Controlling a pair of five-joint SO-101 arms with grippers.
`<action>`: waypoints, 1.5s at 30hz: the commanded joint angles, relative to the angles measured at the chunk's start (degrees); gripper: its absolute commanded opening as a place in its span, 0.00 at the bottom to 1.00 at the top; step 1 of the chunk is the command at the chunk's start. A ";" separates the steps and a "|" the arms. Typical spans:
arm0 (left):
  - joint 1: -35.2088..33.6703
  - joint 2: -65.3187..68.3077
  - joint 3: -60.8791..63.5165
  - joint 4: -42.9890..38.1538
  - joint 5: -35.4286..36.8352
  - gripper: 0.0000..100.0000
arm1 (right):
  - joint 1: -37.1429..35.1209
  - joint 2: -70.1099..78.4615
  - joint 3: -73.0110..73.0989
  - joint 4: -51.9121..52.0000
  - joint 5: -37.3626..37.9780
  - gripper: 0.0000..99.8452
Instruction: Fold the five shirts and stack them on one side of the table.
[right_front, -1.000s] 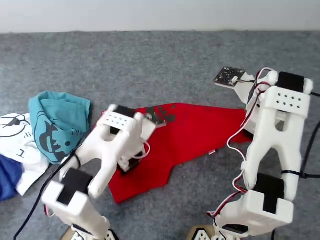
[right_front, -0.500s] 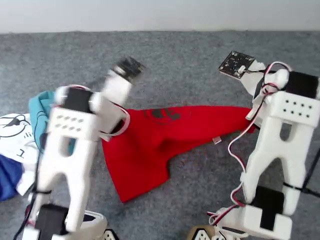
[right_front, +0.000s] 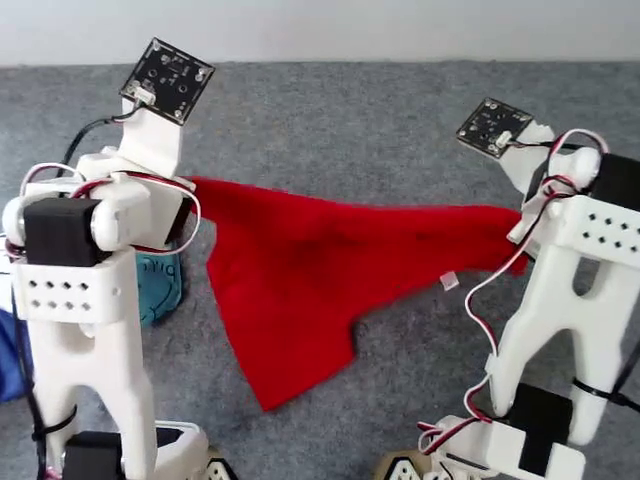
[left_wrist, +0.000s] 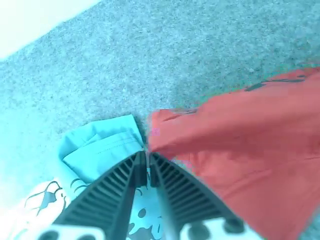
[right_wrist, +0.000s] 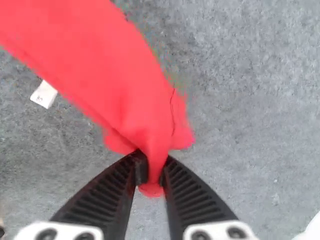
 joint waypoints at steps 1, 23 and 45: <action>1.05 -1.14 -1.36 0.70 -0.09 0.01 | -0.04 -1.80 6.15 2.15 -0.26 0.11; 6.68 -1.14 32.22 -1.41 -8.53 0.02 | -1.71 -2.59 22.59 2.15 -9.93 0.08; 16.97 -0.97 48.31 -4.75 -7.21 0.15 | -1.36 -2.59 23.30 -0.92 -13.80 0.08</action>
